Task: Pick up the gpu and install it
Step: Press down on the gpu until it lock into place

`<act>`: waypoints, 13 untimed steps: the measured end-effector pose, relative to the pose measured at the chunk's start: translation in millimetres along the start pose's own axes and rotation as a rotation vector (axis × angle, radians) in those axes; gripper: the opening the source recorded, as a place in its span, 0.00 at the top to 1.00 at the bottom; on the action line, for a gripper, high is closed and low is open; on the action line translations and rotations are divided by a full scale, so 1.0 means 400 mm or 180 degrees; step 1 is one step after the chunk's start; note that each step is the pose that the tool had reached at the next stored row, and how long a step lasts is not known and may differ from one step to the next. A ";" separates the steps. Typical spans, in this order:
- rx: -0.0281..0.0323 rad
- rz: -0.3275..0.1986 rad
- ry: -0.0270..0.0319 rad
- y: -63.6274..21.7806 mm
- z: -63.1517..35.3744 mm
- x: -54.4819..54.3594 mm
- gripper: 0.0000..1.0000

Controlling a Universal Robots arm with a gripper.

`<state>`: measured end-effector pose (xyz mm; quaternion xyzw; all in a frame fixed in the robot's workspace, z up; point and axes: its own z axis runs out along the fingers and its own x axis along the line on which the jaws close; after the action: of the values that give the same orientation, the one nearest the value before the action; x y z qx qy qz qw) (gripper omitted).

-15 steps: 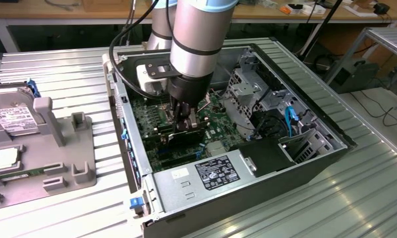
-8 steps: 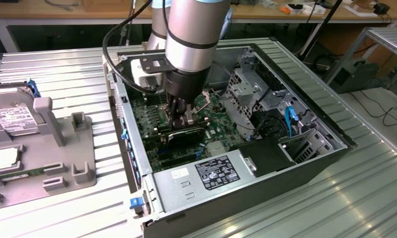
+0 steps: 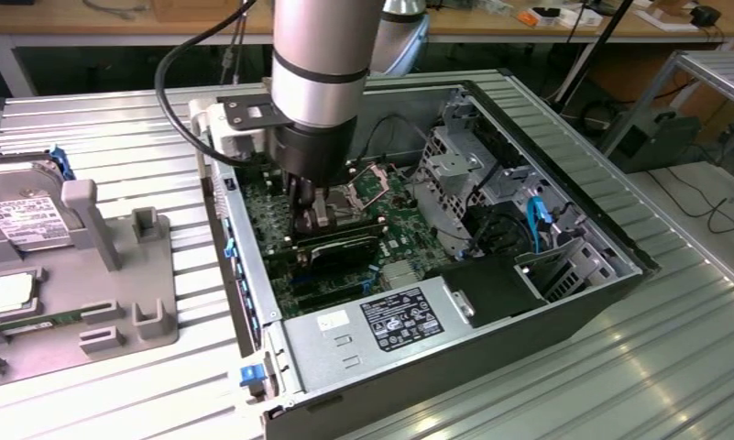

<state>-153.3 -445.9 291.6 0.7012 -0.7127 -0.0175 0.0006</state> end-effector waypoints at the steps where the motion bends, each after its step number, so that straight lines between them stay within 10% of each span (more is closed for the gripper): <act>1: 0.0000 0.0000 0.0000 0.004 0.000 -0.001 0.89; 13: 0.0000 0.0000 0.0001 0.078 -0.007 -0.012 0.89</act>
<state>-184.2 -440.5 295.2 0.7012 -0.7127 -0.0174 0.0008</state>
